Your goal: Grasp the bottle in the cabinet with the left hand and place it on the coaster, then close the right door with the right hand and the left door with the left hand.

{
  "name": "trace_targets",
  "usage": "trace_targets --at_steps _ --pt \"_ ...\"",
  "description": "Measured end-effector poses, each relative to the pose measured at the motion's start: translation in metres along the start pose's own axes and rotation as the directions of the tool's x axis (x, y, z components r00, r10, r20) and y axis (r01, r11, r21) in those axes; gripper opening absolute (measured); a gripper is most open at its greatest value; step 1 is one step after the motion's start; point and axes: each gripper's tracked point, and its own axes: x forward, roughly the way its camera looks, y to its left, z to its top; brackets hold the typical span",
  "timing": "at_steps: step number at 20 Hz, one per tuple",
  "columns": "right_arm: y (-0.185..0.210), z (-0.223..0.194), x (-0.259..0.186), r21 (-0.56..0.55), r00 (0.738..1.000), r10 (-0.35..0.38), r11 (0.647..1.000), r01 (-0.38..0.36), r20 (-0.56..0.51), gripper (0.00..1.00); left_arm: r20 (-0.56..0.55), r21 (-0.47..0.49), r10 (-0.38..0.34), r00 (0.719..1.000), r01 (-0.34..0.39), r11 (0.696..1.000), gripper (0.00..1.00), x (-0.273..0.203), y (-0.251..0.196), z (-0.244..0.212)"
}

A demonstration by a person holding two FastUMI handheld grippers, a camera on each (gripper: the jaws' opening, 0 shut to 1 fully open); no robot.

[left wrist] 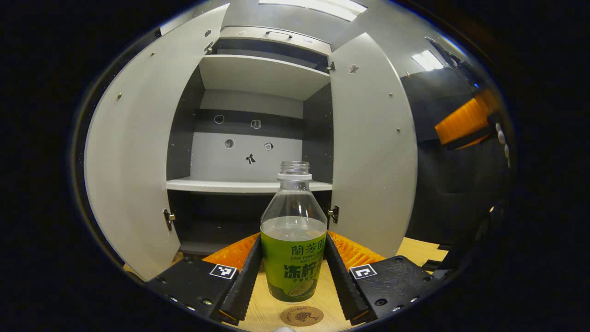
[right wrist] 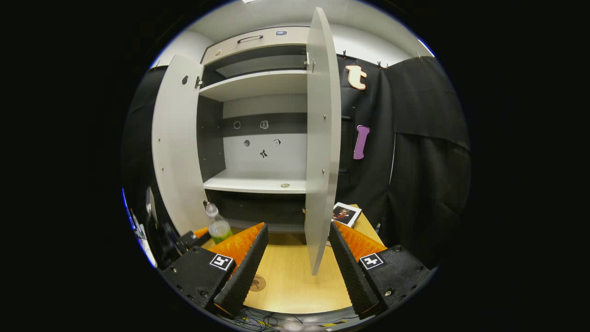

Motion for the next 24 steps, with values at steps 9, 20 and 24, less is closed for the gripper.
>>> trace_targets --at_steps 9,20,24 --pt "-0.015 -0.014 0.0 -0.021 0.997 -0.043 0.999 0.042 -0.057 0.82 -0.092 -0.046 -0.064 0.994 0.06 0.997 0.74 0.001 -0.022 -0.115" --pt "-0.013 -0.022 0.0 -0.044 0.996 -0.043 0.998 0.039 -0.08 0.82 -0.153 -0.06 -0.03 0.988 0.021 0.998 0.89 -0.006 -0.013 -0.145" --pt "-0.01 -0.033 0.004 -0.034 0.994 -0.035 0.999 0.032 -0.103 0.82 -0.131 -0.001 -0.008 0.991 0.008 1.0 0.97 -0.006 -0.011 -0.123"
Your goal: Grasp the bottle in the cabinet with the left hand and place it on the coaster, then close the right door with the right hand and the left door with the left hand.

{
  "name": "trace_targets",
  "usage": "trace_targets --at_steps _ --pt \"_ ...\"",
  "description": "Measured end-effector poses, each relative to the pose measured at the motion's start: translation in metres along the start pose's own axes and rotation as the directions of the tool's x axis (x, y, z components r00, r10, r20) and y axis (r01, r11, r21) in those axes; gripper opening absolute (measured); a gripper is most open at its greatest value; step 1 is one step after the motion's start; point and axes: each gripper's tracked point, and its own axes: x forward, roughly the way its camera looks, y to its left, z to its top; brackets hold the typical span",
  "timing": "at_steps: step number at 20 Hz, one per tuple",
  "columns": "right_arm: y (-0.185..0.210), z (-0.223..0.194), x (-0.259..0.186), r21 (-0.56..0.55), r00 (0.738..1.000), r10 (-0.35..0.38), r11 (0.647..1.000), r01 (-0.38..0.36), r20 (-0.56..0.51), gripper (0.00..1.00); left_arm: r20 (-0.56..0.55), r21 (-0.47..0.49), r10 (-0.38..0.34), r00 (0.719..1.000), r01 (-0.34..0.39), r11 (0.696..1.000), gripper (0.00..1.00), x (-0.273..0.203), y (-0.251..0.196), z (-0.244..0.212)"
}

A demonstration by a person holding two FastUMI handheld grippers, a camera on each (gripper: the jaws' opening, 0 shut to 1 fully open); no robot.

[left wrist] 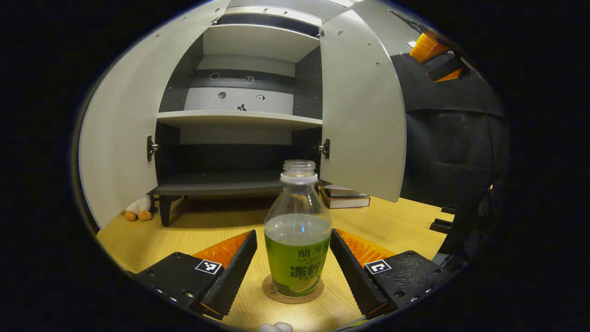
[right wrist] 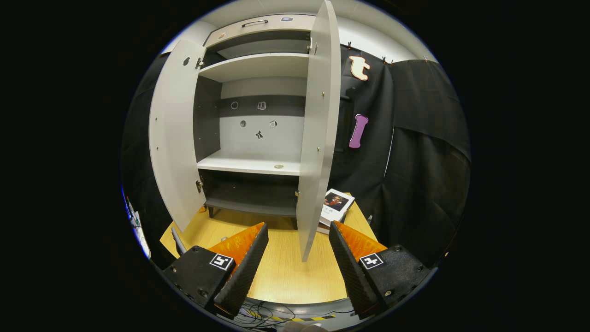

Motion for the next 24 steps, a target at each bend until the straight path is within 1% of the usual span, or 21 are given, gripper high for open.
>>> trace_targets --at_steps 2,3,4,5,9,14,17,19,22,24 --pt "0.002 -0.002 0.001 0.006 1.0 0.006 1.0 -0.006 -0.001 0.82 0.03 0.015 0.004 1.0 -0.005 1.0 0.97 -0.002 0.0 0.021" --pt "0.003 -0.001 0.001 0.005 1.0 0.006 1.0 -0.006 0.001 0.82 0.049 0.02 0.002 0.999 -0.003 1.0 1.0 -0.002 -0.001 0.034" --pt "0.003 0.0 0.001 0.006 1.0 0.006 1.0 -0.006 0.006 0.82 0.066 0.025 0.002 0.998 -0.004 1.0 0.97 -0.004 -0.001 0.047" --pt "0.002 0.002 0.0 0.008 1.0 0.005 1.0 -0.005 0.014 0.82 0.072 0.033 -0.004 0.997 0.002 0.999 0.96 -0.004 -0.002 0.059" --pt "-0.004 0.011 0.0 -0.007 0.998 -0.009 1.0 0.009 0.061 0.82 0.073 0.045 0.02 0.997 -0.023 0.999 0.96 -0.009 0.01 0.115" --pt "-0.017 0.026 0.001 0.031 0.992 -0.016 0.999 0.012 0.122 0.82 0.132 0.06 0.129 0.983 -0.138 0.989 0.96 -0.031 0.048 0.209" --pt "-0.046 0.039 0.007 0.062 0.985 -0.066 0.996 0.057 0.159 0.82 0.125 0.058 0.189 0.974 -0.197 0.979 0.96 -0.055 0.068 0.245" --pt "-0.072 0.046 0.012 0.092 0.979 -0.108 0.991 0.093 0.175 0.82 0.134 0.037 0.205 0.969 -0.212 0.977 0.96 -0.072 0.073 0.263" --pt "-0.119 0.064 0.022 0.141 0.966 -0.168 0.98 0.142 0.195 0.82 0.108 0.015 0.253 0.961 -0.256 0.967 0.96 -0.099 0.083 0.267" --pt "-0.146 0.08 0.033 0.158 0.958 -0.19 0.975 0.158 0.213 0.82 0.088 -0.001 0.29 0.953 -0.291 0.957 0.96 -0.115 0.084 0.266"
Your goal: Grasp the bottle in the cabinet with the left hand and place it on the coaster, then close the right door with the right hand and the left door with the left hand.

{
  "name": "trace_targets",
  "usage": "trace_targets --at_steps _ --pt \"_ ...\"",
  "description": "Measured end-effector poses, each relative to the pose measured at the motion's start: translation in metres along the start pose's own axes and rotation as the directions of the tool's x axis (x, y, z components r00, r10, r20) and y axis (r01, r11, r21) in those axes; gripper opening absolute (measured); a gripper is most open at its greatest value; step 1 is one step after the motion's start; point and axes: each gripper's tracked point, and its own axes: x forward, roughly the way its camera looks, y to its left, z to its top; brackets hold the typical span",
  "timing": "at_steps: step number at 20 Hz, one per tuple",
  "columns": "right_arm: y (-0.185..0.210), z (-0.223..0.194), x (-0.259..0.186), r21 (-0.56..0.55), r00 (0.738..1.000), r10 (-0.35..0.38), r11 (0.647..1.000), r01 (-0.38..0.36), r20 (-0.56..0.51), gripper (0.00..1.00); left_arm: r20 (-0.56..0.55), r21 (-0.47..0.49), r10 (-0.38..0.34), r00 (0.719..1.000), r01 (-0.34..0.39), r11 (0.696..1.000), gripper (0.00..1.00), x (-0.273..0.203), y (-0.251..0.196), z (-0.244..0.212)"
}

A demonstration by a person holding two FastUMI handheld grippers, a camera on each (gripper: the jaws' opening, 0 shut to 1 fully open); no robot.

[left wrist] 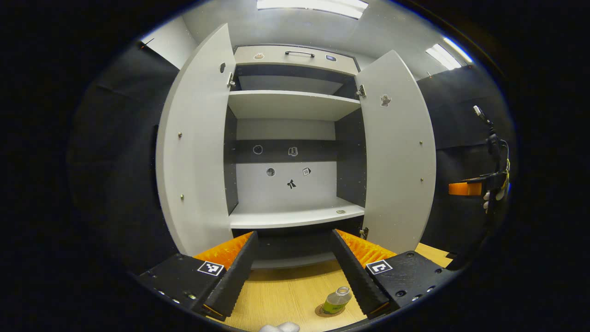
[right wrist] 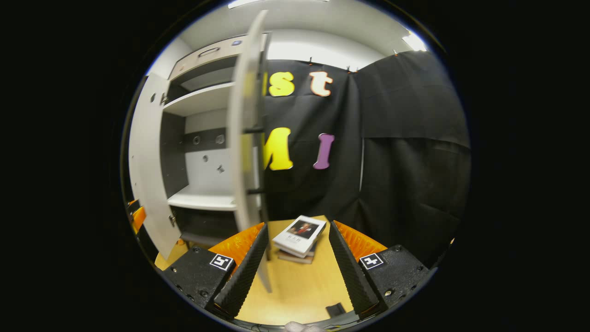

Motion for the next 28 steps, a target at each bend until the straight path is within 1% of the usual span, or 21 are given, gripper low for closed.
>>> trace_targets --at_steps 3,5,7,10,12,14,17,19,23,26,28 --pt "-0.025 0.023 0.03 0.016 1.0 0.015 1.0 -0.015 0.02 0.82 -0.012 0.002 0.065 0.998 -0.065 0.998 0.96 -0.02 0.0 0.008" --pt "-0.024 0.039 0.054 0.024 0.998 0.058 0.998 -0.059 0.028 0.82 -0.017 0.02 0.101 0.995 -0.101 0.995 0.96 -0.028 -0.007 0.015" --pt "-0.015 0.055 0.07 0.034 0.992 0.12 0.992 -0.121 0.047 0.82 -0.011 0.031 0.134 0.991 -0.134 0.991 0.96 -0.036 -0.016 0.023" --pt "0.009 0.071 0.077 0.017 0.966 0.251 0.967 -0.253 0.063 0.82 0.002 0.025 0.189 0.982 -0.189 0.982 0.96 -0.044 -0.03 0.03" --pt "0.027 0.075 0.076 0.001 0.936 0.347 0.938 -0.348 0.067 0.82 -0.003 0.018 0.219 0.976 -0.219 0.975 0.96 -0.049 -0.042 0.03" --pt "0.033 0.074 0.081 -0.019 0.924 0.377 0.926 -0.377 0.059 0.82 0.002 0.013 0.254 0.967 -0.254 0.967 0.96 -0.056 -0.051 0.03" --pt "0.04 0.076 0.08 -0.048 0.918 0.395 0.918 -0.394 0.038 0.81 -0.016 -0.002 0.291 0.957 -0.291 0.957 0.96 -0.063 -0.061 0.025" --pt "0.049 0.078 0.079 -0.079 0.913 0.407 0.912 -0.404 0.035 0.81 -0.025 -0.008 0.291 0.956 -0.291 0.957 0.96 -0.062 -0.063 0.022" --pt "0.084 0.069 0.062 -0.072 0.904 0.428 0.902 -0.427 0.011 0.81 -0.016 -0.001 0.276 0.961 -0.276 0.961 0.96 -0.058 -0.049 0.024" --pt "0.111 0.067 0.057 -0.079 0.917 0.399 0.914 -0.397 0.006 0.81 -0.029 -0.004 0.258 0.966 -0.258 0.966 0.96 -0.055 -0.029 0.022" --pt "0.134 0.065 0.056 -0.087 0.92 0.391 0.917 -0.389 0.015 0.81 -0.037 -0.006 0.243 0.969 -0.243 0.97 0.96 -0.053 -0.015 0.021"
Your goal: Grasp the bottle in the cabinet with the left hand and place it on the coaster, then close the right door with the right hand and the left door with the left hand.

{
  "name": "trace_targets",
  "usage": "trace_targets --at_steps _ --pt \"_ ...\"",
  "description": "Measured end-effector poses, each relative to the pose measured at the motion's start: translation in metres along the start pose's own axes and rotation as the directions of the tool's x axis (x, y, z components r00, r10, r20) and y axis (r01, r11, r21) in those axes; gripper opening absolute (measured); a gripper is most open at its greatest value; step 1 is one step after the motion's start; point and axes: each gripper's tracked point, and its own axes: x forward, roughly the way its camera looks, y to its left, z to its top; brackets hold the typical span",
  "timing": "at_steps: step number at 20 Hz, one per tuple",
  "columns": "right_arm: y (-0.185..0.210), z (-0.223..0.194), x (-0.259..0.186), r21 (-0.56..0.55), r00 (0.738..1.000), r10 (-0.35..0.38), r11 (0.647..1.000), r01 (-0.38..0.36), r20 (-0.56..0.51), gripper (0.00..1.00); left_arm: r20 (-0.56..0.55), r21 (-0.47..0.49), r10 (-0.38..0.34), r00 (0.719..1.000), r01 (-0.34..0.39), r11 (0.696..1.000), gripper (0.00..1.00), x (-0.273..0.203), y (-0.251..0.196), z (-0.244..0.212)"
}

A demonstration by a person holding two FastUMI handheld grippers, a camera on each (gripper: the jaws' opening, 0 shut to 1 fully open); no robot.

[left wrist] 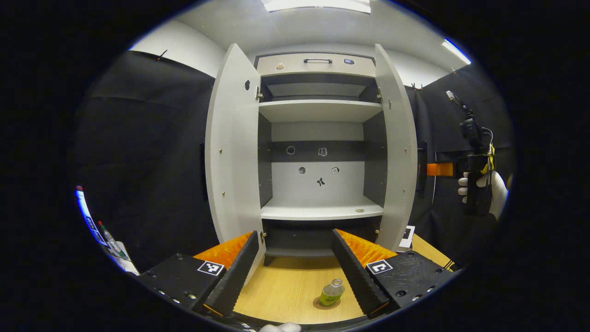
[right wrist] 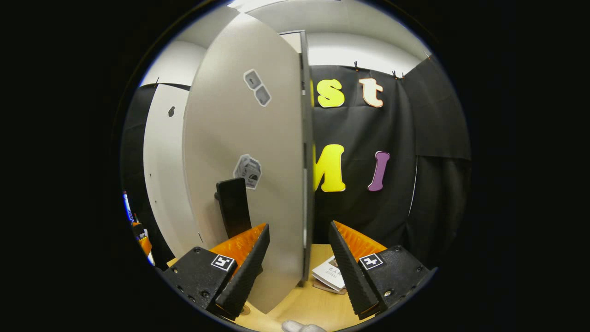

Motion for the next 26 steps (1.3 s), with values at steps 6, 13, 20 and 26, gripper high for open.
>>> trace_targets --at_steps 6,13,20,26 --pt "0.072 -0.014 0.029 0.003 0.997 0.073 0.997 -0.073 -0.027 0.81 -0.001 0.028 -0.037 0.999 0.037 0.999 0.96 0.016 0.037 0.0" --pt "0.112 -0.019 0.023 -0.031 0.996 0.088 0.996 -0.089 -0.024 0.81 -0.012 0.008 -0.089 0.996 0.089 0.996 0.96 0.034 0.059 -0.011" --pt "0.118 -0.027 0.011 -0.037 0.997 0.063 0.997 -0.064 -0.033 0.81 0.011 0.005 -0.078 0.997 0.078 0.997 0.96 0.048 0.102 -0.001" --pt "0.145 -0.051 -0.015 -0.014 0.994 0.084 0.996 -0.085 -0.068 0.81 0.039 0.018 -0.004 0.999 0.003 1.0 0.96 0.052 0.16 0.014"
